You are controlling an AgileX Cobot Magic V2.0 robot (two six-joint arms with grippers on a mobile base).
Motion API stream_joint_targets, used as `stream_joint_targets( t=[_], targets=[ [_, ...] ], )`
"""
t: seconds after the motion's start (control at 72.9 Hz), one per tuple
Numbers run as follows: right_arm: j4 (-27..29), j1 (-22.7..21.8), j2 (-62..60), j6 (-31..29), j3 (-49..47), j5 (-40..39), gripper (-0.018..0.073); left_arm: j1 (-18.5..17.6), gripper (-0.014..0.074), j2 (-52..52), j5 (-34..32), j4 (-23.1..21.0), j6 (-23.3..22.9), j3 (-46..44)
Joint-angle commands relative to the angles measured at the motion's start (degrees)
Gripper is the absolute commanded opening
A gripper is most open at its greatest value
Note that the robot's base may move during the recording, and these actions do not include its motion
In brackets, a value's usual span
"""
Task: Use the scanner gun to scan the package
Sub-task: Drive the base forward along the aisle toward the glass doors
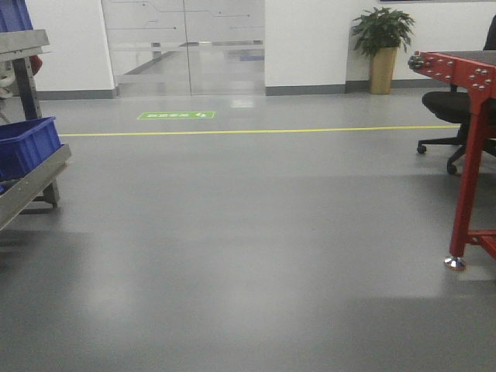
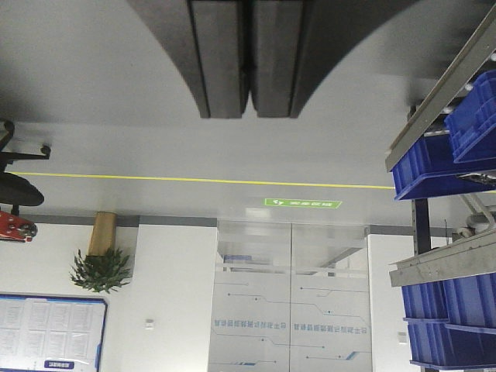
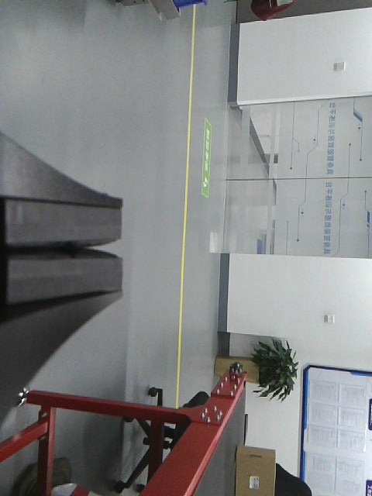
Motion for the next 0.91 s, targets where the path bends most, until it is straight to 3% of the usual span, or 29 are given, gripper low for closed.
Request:
stream_joint_targets(
  t=[0.0, 0.892],
  targets=[
    [-0.3, 0.0, -0.2, 0.0, 0.0, -1.0, -0.0168, -0.4, -0.0111, -0.3, -0.9, 0.0, 0.0, -0.1],
    [-0.3, 0.0, -0.2, 0.0, 0.0, -1.0, -0.0168, -0.4, -0.0111, -0.3, -0.9, 0.0, 0.0, -0.1]
  ],
)
